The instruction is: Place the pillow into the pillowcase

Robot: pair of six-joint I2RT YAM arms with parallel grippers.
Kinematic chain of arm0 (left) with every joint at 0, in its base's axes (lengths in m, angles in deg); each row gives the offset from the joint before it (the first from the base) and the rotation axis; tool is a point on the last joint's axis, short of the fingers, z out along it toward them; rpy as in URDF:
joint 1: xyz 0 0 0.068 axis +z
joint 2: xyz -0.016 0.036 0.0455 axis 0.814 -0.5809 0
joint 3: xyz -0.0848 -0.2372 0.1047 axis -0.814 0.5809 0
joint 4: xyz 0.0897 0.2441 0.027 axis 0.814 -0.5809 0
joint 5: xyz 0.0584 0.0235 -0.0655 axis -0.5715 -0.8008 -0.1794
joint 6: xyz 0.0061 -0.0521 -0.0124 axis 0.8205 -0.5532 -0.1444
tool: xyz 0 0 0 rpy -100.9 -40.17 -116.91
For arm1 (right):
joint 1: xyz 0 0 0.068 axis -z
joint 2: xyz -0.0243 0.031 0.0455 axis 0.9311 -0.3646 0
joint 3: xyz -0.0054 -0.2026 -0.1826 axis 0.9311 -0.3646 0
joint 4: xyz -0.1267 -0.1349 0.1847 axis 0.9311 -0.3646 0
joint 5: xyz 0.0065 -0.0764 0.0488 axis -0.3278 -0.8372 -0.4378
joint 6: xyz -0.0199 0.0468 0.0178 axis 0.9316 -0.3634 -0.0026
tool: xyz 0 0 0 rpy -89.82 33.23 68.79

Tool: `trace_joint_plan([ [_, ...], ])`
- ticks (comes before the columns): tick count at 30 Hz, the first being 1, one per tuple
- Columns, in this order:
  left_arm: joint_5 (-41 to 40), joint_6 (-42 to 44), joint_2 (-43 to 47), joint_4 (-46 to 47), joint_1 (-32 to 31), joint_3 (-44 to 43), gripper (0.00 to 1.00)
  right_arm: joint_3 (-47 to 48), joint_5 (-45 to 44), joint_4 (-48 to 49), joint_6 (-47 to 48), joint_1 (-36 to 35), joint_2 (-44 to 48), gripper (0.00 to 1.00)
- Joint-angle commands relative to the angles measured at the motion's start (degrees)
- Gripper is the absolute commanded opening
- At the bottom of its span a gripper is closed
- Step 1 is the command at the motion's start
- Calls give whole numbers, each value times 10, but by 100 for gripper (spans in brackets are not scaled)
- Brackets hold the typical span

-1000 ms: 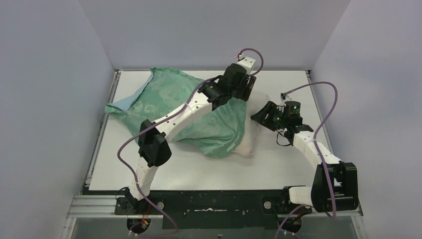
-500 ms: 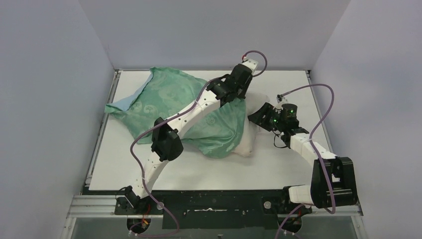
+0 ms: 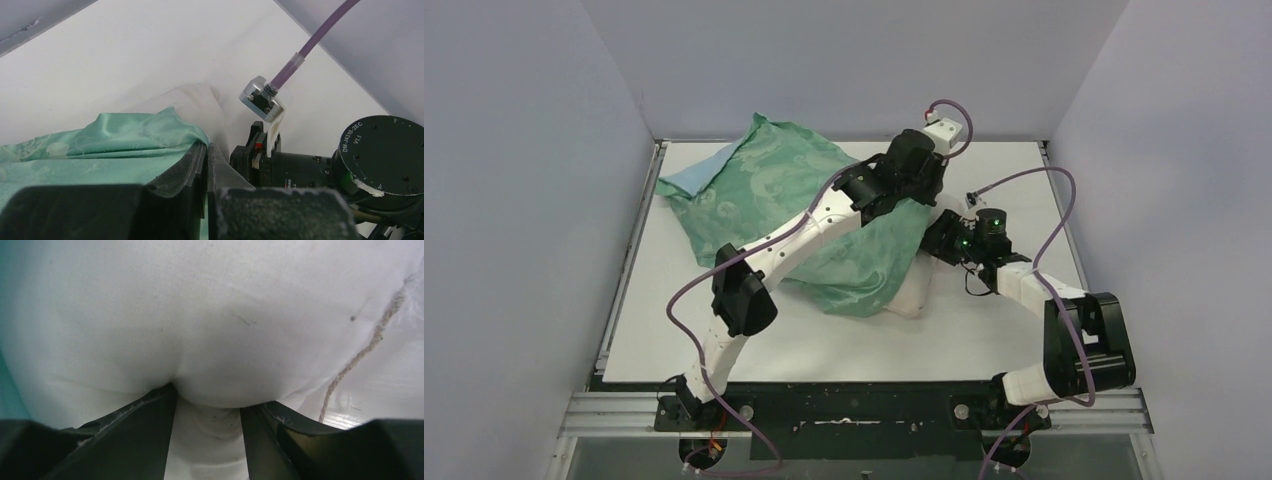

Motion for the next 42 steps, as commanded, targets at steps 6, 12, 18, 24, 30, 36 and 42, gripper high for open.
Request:
trace_joint_plan([
  [6,50,29,80,6,-37,46,37,33,-28,-71,52,21,36,64],
  [12,-109,82,149,-24,-66,156,59,20,-78,-168,86,98,118,85],
  [18,-187,102,141,-57,-76,189,75,13,-79,-193,96,153,143,94],
  [24,-193,125,66,-55,-74,176,80,-5,-79,-198,100,169,165,96],
  [30,-225,125,-31,-71,-72,151,80,-15,-81,-209,109,176,180,96],
  [36,-305,145,1,-39,-64,190,0,-14,-70,-220,106,176,201,96],
  [42,-317,187,99,-59,-50,130,0,1,-48,-232,59,176,259,95],
])
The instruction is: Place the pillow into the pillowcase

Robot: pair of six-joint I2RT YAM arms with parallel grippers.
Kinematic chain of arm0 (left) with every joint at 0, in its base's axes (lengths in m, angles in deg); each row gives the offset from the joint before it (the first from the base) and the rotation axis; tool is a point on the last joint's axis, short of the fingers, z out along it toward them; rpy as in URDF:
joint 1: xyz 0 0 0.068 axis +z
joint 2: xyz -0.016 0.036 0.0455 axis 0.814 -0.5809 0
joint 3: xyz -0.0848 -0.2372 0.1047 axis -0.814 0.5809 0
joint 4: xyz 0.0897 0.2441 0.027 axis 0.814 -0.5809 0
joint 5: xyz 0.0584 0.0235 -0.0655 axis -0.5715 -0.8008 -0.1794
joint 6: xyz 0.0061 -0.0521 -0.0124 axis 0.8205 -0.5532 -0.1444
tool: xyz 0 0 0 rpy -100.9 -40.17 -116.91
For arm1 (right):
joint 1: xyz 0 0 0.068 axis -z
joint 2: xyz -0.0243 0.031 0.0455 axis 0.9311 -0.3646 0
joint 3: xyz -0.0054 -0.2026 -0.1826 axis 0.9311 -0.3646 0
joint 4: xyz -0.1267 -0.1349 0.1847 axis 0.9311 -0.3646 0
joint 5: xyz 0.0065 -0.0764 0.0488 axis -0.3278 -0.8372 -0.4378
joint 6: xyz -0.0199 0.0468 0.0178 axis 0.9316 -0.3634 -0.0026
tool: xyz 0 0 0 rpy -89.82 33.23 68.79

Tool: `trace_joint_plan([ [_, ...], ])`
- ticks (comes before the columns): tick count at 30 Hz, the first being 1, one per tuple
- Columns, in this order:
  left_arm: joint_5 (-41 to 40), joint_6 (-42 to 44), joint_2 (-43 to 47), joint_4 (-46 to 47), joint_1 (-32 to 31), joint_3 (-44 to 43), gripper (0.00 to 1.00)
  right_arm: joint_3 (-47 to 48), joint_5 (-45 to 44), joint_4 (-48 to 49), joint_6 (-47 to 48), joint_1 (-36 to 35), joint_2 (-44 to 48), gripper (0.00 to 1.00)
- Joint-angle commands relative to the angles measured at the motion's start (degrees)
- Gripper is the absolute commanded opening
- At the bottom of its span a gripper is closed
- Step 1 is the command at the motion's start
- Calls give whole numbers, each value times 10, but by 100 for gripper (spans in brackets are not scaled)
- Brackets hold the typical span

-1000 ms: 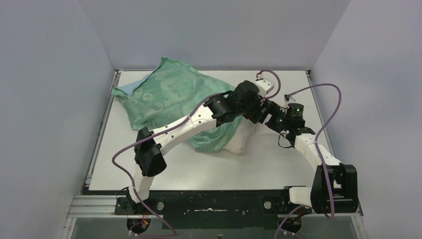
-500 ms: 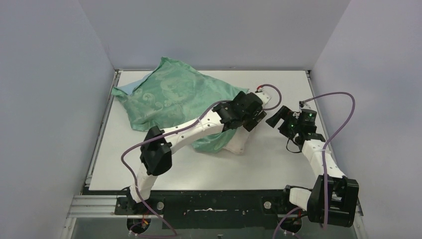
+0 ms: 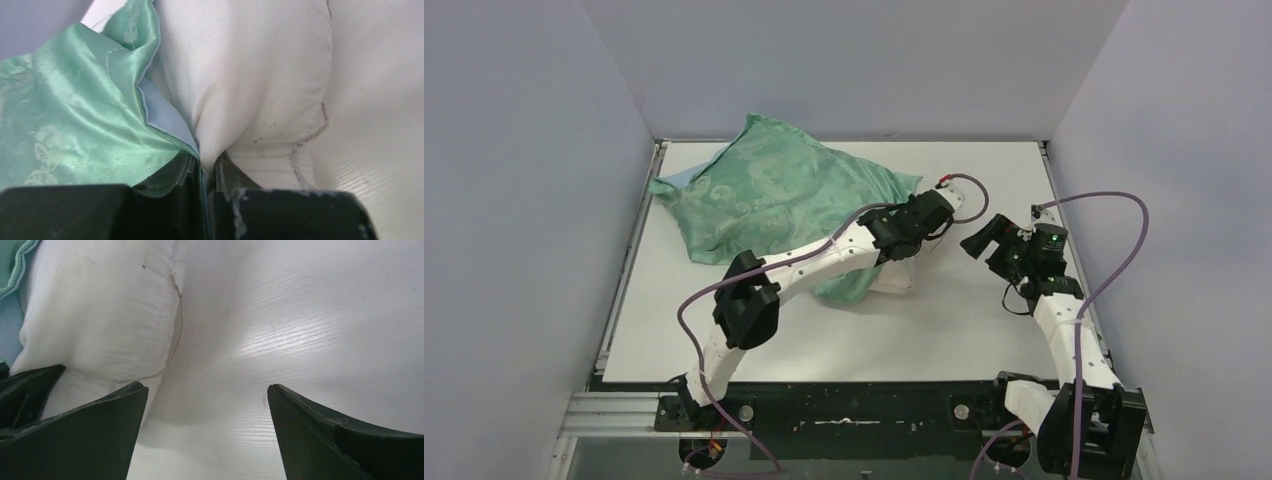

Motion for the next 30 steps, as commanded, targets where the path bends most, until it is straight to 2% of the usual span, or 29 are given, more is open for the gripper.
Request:
trace_joint_plan([
  [1,-42,50,101,-23,21,-74,0,30,21,-2,-36,5,57,95],
  [5,-62,95,137,-43,22,-193,0,74,17,-28,-64,4,95,95],
  [10,-76,142,99,-147,23,-445,0,61,21,30,-161,-8,136,92],
  [12,-84,151,103,-151,22,-486,0,48,-10,57,-184,-35,141,92],
  [16,-94,151,180,-94,21,-398,0,43,-88,86,-190,-132,106,87],
  [18,-93,145,213,-71,21,-343,0,41,-108,119,-199,-172,70,80],
  [21,-99,137,230,-78,22,-322,0,22,-130,211,-230,-227,3,62],
  [23,-100,135,231,-88,22,-322,0,21,-145,261,-241,-265,-46,57],
  [27,-97,126,234,-99,22,-316,0,49,-154,327,-250,-347,-142,56],
  [30,-94,125,237,-96,22,-303,0,49,-176,385,-275,-390,-181,56],
])
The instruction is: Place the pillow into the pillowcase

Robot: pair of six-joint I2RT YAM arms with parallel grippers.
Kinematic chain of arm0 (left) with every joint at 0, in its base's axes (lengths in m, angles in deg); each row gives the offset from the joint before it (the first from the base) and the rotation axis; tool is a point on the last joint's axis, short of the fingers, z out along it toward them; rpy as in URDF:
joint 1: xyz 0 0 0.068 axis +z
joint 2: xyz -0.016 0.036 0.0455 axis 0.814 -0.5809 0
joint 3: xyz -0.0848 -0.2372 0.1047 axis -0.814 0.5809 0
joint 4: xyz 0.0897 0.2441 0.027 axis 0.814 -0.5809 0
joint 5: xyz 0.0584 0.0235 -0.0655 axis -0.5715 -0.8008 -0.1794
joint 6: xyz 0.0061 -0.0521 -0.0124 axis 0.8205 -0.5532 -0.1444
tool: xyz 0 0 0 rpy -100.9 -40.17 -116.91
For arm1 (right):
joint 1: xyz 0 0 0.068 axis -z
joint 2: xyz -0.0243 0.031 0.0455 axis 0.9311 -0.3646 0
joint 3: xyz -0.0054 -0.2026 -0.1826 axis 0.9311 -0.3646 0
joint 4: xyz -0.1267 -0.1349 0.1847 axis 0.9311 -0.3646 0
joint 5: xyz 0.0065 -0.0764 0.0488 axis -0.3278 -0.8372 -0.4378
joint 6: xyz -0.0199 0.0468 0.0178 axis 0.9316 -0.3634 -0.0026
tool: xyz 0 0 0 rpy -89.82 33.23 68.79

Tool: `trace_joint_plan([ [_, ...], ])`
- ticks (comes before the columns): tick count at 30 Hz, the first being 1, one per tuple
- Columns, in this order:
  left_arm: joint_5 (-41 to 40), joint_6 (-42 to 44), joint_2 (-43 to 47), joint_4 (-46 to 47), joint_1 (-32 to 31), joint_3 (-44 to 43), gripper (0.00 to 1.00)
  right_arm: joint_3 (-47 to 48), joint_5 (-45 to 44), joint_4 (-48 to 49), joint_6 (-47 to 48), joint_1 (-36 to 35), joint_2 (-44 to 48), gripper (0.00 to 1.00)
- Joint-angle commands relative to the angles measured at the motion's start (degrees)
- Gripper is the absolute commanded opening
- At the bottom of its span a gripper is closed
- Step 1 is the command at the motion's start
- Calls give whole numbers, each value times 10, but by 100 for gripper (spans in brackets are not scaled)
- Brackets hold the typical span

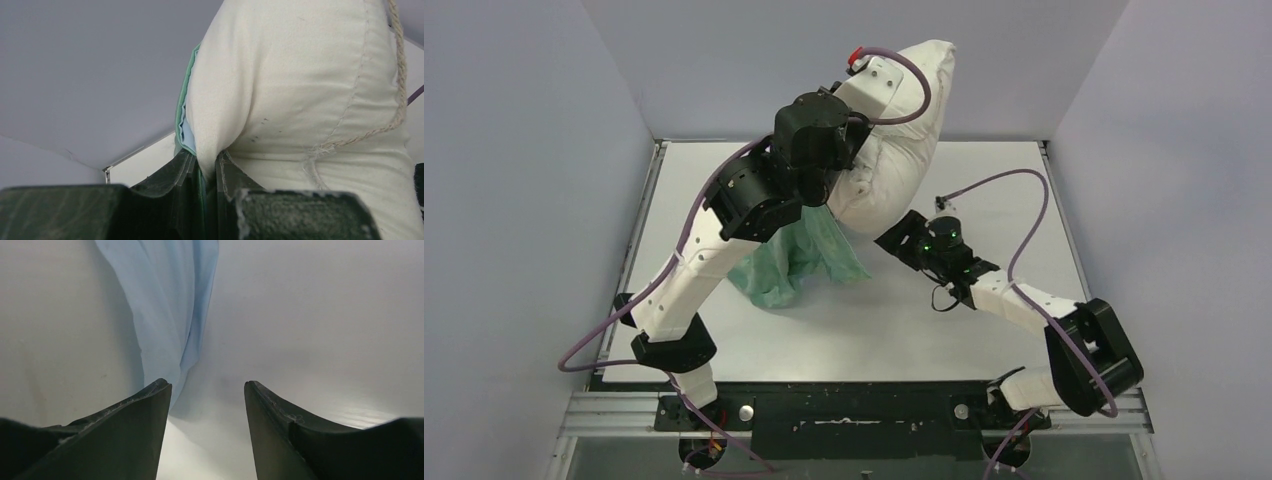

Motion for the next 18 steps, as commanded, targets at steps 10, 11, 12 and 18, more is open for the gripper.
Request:
trace_joint_plan([
  [10,-29,-1,28,53,-3,8,0,50,-82,236,-67,-96,-133,61],
  [11,-29,-1,29,54,-3,10,0,55,-74,249,-69,-97,-146,60],
  [12,-30,-1,31,57,-3,15,0,62,-64,256,-71,-99,-157,60],
  [18,-28,-18,51,75,-4,66,0,102,-57,253,-71,-114,-215,58],
])
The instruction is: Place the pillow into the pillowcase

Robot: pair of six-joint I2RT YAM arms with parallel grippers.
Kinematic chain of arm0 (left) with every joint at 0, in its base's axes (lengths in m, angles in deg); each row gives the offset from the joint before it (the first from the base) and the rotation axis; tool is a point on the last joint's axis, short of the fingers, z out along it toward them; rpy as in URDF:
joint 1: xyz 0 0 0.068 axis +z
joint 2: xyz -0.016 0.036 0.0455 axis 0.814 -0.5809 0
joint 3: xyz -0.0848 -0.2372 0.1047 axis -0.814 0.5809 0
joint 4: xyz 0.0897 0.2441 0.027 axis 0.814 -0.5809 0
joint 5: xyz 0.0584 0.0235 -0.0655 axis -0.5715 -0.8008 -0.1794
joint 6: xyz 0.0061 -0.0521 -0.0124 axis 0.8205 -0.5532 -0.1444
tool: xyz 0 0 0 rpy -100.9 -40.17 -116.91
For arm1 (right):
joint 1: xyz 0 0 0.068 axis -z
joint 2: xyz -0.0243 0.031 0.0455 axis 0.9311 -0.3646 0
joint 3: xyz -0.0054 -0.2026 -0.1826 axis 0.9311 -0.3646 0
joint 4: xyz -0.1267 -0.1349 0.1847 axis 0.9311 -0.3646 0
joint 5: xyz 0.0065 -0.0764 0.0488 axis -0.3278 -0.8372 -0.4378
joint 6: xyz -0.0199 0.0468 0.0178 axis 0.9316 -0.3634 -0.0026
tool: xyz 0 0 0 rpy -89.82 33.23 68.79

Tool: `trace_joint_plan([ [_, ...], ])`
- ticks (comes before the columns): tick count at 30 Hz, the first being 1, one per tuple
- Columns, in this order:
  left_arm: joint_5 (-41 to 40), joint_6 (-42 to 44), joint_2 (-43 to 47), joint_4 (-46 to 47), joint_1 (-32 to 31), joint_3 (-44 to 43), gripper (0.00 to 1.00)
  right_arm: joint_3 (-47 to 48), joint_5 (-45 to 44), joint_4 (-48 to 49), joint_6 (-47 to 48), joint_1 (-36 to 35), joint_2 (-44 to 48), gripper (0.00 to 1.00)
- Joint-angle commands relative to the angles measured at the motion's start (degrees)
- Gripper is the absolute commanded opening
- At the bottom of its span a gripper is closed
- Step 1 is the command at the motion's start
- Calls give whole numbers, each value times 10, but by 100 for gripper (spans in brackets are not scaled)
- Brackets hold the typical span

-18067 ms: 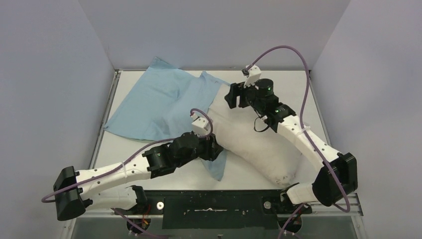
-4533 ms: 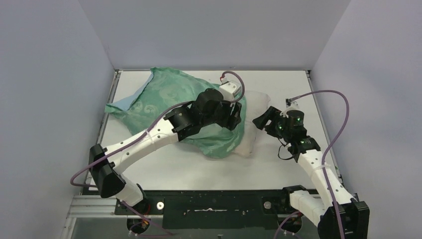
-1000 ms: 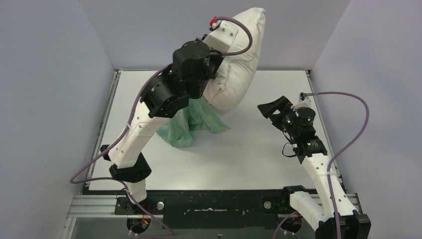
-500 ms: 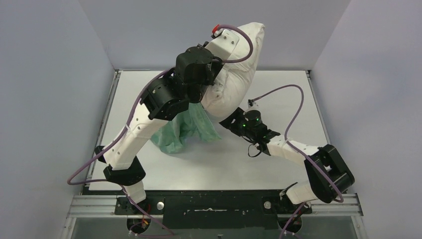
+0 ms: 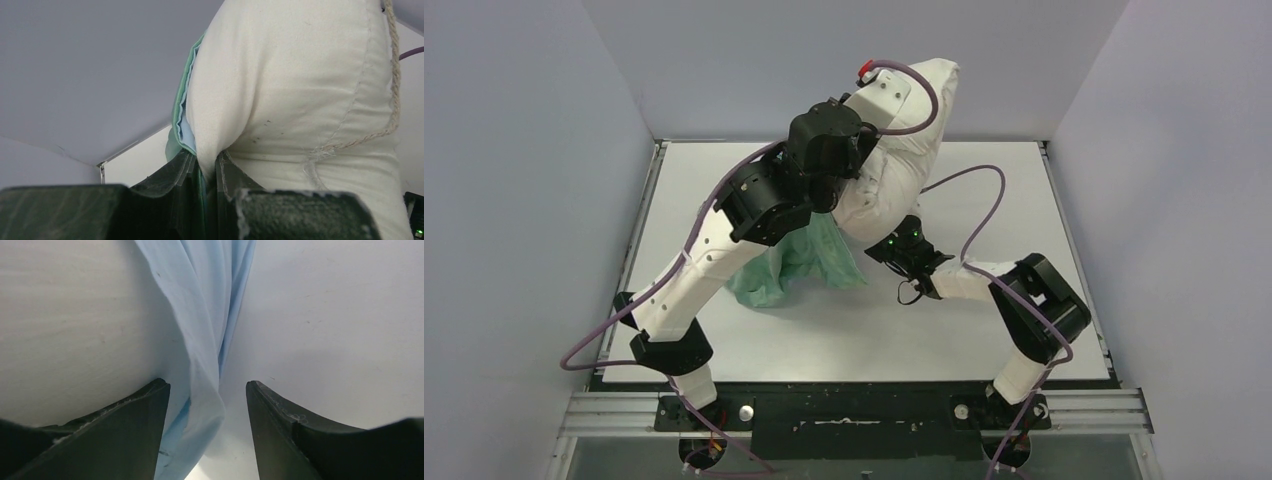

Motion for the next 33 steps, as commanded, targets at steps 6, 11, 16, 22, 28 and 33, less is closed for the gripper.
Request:
trace_joint_plan([
  [6,-37,-4,61,77,6,59,0,47,-6,62,10,-17,-31,10],
  [11,-41,-20,84,45,73,116,0,105,-44,-165,173,-13,147,0],
  [16,27,-68,162,87,133,205,0,134,-77,-268,248,-10,247,0],
  [22,56,-81,190,98,146,255,0,140,-46,-249,232,-19,266,0],
  [28,72,-95,209,96,170,288,0,221,-108,-353,285,-7,313,0],
  [33,89,-104,205,85,201,285,0,312,-72,-386,320,30,335,0],
])
